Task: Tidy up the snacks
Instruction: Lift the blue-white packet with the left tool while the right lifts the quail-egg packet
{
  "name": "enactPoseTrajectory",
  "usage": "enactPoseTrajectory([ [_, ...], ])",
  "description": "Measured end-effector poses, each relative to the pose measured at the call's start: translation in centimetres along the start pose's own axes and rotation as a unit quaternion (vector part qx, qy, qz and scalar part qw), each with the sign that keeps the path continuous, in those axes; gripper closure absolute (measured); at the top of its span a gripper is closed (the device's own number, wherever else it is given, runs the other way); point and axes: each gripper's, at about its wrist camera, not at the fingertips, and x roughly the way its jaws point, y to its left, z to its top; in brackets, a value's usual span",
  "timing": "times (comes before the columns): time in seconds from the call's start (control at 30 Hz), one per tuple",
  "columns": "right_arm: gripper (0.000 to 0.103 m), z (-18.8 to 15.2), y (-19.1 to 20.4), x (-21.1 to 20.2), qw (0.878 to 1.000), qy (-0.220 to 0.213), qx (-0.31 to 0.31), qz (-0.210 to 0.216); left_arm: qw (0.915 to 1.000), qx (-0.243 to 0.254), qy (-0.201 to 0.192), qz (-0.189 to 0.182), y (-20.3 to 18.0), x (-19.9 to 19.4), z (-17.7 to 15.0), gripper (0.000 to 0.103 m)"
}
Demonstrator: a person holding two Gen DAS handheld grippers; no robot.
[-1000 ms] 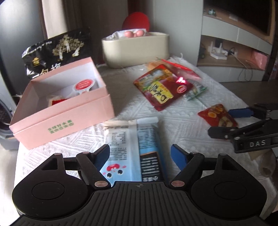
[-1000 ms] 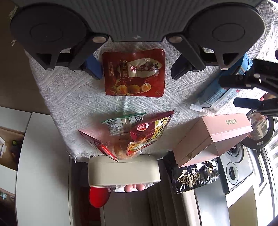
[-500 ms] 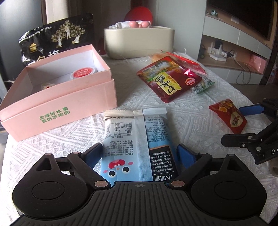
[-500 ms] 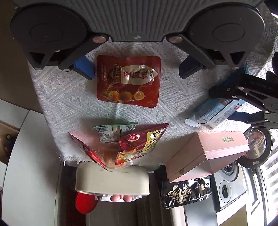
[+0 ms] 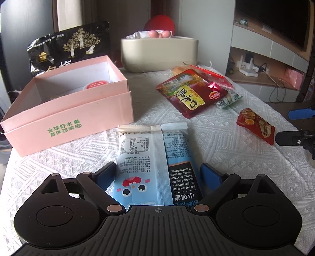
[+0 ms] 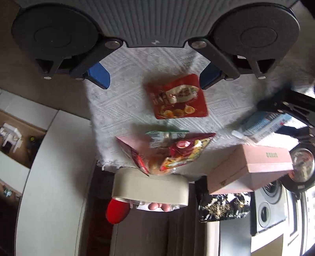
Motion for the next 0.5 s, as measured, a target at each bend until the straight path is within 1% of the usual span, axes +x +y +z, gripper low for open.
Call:
enactPoseTrajectory([
  [0.03,0.005,0.3,0.4,0.4,1.000,-0.001,-0.005,0.009,1.0000,0.000,-0.001,0.001,0.0,0.0,0.0,0.008],
  [0.13,0.005,1.1,1.1,2.8,1.000,0.000,-0.022,-0.002,1.0000,0.001,-0.003,0.001,0.0,-0.2,-0.2,0.008],
  [0.2,0.005,1.6,0.6,4.7,1.000,0.022,-0.010,0.013,1.0000,0.002,-0.004,0.001,0.0,-0.3,-0.3,0.008],
  [0.23,0.008,1.8,0.3,5.3,0.999,0.033,0.000,0.022,1.0000,0.002,-0.004,-0.001,0.0,-0.3,-0.3,0.008],
  [0.27,0.013,2.0,0.1,5.6,0.999,0.039,0.005,0.024,1.0000,0.000,-0.006,-0.003,0.1,-0.4,-0.4,0.009],
  [0.3,0.016,2.2,0.2,5.5,0.999,0.035,0.001,0.021,1.0000,-0.003,-0.008,-0.004,0.3,-0.5,-0.5,0.010],
  [0.33,0.025,2.4,0.5,5.2,0.999,0.041,-0.005,0.024,0.9999,-0.005,-0.009,-0.004,0.4,-0.6,-0.5,0.011],
  [0.4,0.025,2.5,1.0,4.4,0.999,0.039,-0.010,0.025,0.9999,-0.012,-0.011,-0.004,0.6,-0.7,-0.4,0.013],
  [0.5,0.025,2.4,2.6,3.0,0.998,0.039,-0.033,0.033,0.9999,-0.014,-0.008,-0.003,0.7,-1.0,-0.4,0.016],
])
